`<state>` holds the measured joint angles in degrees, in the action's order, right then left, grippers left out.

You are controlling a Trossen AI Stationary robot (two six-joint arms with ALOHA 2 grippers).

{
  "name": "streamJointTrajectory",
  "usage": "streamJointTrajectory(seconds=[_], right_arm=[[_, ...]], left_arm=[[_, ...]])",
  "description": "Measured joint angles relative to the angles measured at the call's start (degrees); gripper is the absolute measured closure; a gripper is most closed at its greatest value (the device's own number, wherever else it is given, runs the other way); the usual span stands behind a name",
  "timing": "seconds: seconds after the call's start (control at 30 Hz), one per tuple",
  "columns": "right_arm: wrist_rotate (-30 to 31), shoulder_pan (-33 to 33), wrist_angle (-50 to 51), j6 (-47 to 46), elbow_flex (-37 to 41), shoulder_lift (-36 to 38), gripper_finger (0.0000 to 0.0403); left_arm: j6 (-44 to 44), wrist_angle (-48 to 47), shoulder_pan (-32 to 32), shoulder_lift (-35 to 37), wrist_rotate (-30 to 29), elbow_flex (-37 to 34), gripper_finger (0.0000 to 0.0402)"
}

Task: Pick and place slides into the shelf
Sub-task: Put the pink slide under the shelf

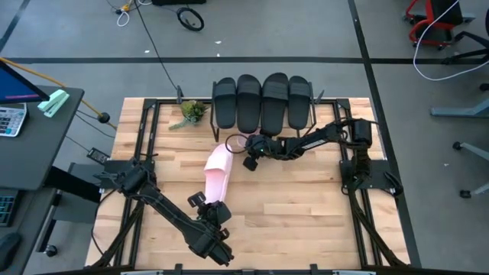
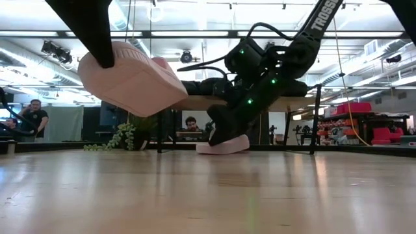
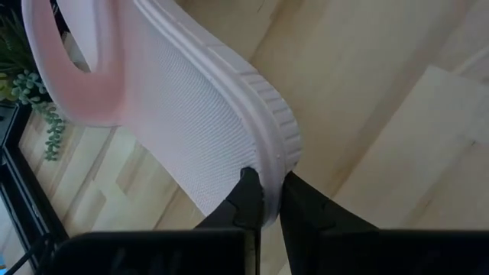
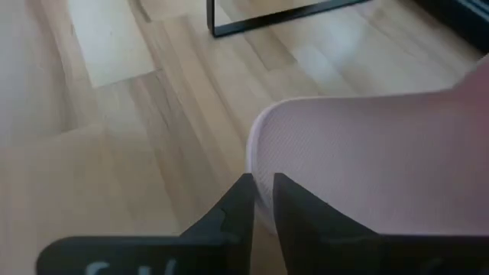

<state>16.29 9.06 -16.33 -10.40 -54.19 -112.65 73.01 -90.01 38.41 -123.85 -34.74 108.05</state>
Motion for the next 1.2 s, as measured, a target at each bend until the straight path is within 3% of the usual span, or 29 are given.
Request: streamJointTrajectory(seconds=[0.2,0.43,0.67,0.8,1.03,1.2], right_arm=[[0.1,-0.3,9.8,-0.6,-0.2,2.0,0.0377],[2.3,-2.7,23.9,-1.1,0.4,10.4,0.0399],[3.7,-4.6,23.7,-2.9,0.4,16.4,0.0397],[3.7,-6.0,23.9,-3.0,0.3,16.8,0.04],[4.3,-12.7,30.1,-5.5,0.3,18.4,0.0392],[10.1,-19.7,38.1,-13.0,0.3,24.4,0.0394]], left_arm=[[-0.1,0.0,0.0,0.0,0.0,0.0,0.0372],[0.1,0.0,0.1,0.0,0.0,0.0,0.0372],[1.8,1.0,-1.6,-0.1,-1.2,-0.1,0.0373],[-0.9,7.2,-3.5,-0.2,-1.8,-2.2,0.0372],[-12.5,27.5,-7.9,-0.2,-1.9,-11.9,0.0373],[-9.9,29.1,-10.4,-0.2,-0.8,-15.9,0.0373]])
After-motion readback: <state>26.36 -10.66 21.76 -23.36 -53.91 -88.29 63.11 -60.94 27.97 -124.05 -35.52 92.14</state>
